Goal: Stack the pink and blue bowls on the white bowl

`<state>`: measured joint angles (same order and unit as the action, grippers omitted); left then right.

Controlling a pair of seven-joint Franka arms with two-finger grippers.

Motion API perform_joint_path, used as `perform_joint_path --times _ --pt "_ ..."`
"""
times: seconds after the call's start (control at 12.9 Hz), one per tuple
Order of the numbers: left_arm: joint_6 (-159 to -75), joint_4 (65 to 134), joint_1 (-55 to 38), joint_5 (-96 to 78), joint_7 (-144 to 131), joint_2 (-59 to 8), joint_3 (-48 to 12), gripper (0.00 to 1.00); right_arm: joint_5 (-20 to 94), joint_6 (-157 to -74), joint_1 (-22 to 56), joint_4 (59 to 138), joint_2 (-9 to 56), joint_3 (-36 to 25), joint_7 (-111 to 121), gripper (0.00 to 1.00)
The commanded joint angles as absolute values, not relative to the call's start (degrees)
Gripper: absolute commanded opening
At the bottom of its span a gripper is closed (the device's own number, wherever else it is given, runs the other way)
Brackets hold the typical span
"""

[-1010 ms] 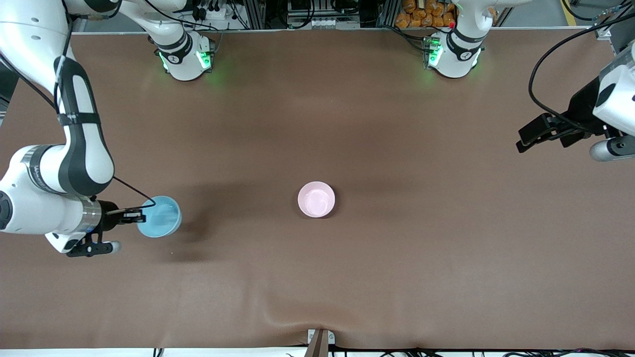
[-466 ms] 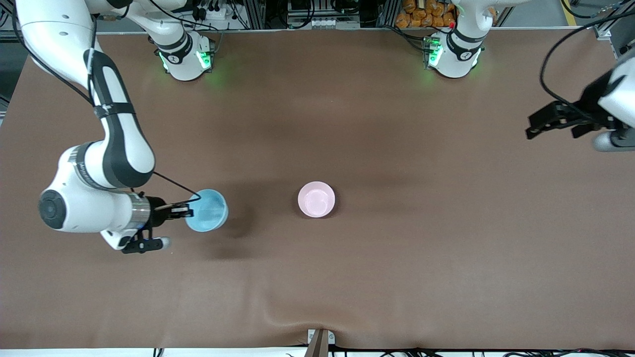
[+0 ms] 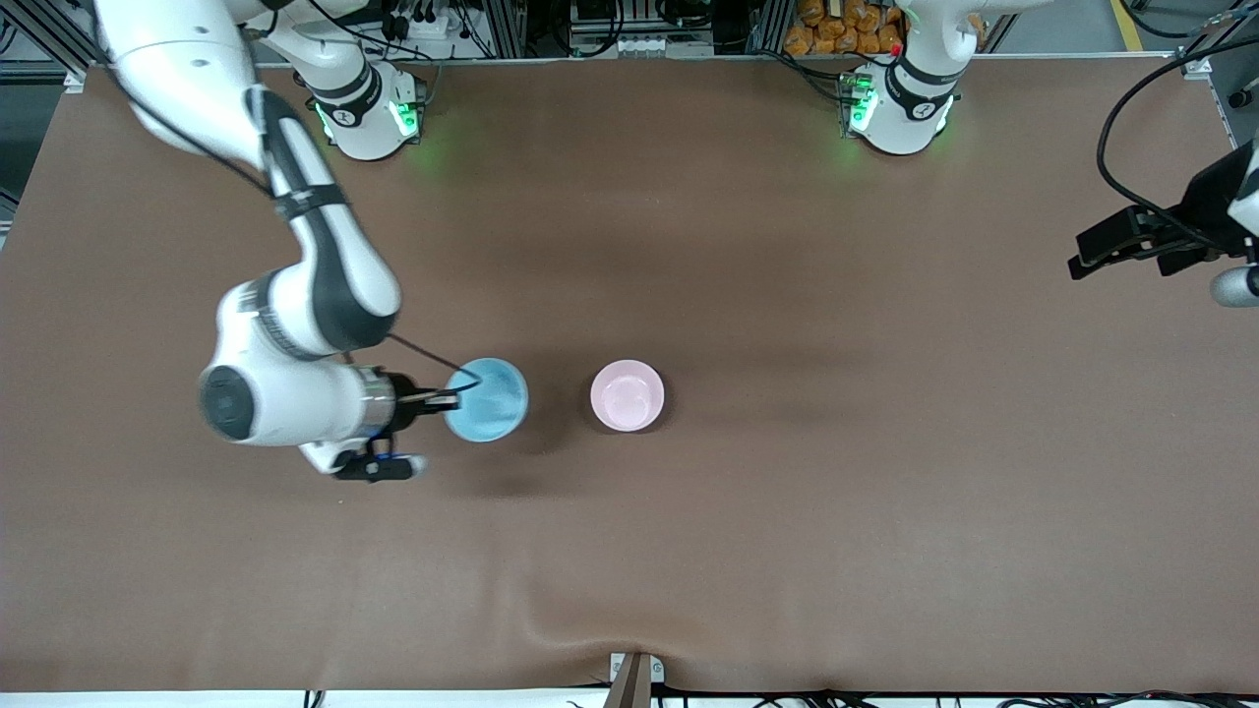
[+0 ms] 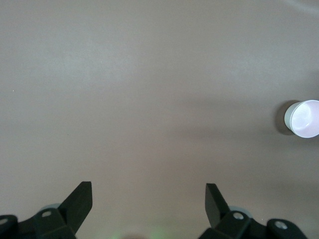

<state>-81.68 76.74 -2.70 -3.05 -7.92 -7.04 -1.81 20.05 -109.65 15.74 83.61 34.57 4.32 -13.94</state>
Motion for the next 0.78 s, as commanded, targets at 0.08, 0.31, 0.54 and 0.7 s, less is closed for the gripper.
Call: perform_joint_path --times 0.08,0.31,0.54,0.7 --pt "-81.4 78.7 -3.8 -3.7 -7.4 -5.0 -0.1 1.00 21.2 -116.3 24.7 85.4 34.7 3.6 -27.9 0.00" --pt "-81.6 78.7 -3.3 -3.2 -7.4 -5.0 -0.1 1.00 21.2 -122.5 28.5 89.4 34.8 3.6 -32.5 0.00" --pt "-81.5 78.4 -2.5 -3.2 -7.4 -5.1 -0.3 1.00 20.4 -128.0 31.3 89.5 36.7 3.3 -38.2 0.00" --pt "-81.5 78.4 -2.7 -3.3 -7.6 -5.1 -0.5 1.00 20.5 -128.7 31.0 89.5 37.1 3.3 -38.2 0.00"
